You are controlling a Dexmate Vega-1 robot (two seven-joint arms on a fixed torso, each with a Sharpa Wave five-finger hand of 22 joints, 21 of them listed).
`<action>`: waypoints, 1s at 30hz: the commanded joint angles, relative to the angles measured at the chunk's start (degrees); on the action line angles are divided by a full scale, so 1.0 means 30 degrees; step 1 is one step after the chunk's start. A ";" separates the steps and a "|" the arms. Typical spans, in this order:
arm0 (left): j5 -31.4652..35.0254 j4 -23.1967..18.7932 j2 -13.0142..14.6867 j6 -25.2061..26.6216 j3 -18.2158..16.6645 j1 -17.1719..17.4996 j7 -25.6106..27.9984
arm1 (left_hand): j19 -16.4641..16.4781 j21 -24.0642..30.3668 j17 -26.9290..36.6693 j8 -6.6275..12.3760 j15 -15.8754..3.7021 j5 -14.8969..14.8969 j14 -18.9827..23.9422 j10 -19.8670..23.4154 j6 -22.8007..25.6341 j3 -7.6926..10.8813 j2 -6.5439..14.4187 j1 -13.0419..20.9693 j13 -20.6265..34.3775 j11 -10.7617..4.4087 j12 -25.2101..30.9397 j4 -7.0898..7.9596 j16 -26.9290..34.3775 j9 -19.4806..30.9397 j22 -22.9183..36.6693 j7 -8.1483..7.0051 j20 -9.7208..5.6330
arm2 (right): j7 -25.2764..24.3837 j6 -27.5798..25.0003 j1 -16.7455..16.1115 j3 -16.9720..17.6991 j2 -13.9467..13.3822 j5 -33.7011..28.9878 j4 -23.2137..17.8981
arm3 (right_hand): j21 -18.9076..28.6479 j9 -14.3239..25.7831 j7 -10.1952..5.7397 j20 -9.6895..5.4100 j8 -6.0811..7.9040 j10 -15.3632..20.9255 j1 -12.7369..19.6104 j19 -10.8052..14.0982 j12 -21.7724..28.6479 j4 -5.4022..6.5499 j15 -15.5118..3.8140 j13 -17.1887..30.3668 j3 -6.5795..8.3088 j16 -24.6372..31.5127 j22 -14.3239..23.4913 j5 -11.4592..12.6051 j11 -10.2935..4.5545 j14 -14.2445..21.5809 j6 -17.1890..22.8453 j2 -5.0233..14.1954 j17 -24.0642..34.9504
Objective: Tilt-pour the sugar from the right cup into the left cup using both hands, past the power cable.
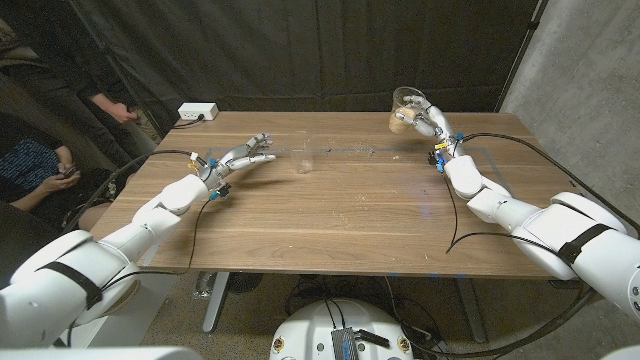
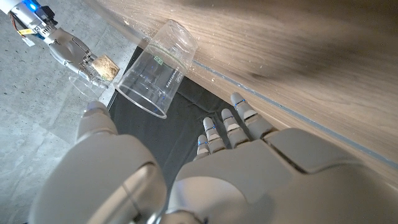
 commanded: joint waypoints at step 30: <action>0.0423 0.4592 -0.2601 -0.0499 0.3202 -0.3497 -0.0137 | 0.0197 -0.0045 0.0171 0.0578 -0.1323 0.0140 0.0103 0.0187 0.0258 -0.1046 0.0448 -0.0252 0.0143 -0.0191 0.0454 -0.0102 0.0353 0.0406 0.0109 -0.0112 -0.0296 | -0.0017 0.0118 -0.0081 0.0519 -0.0447 -0.0268 -0.0269 | 0.0264 0.0204 0.0034 -0.2577 0.0371 0.0134 0.0015 0.0211 0.0241 0.0079 -0.3478 0.0304 -0.0131 -0.0298 0.0088 -0.0067 -0.0017 0.0297 0.0297 0.0229 0.0251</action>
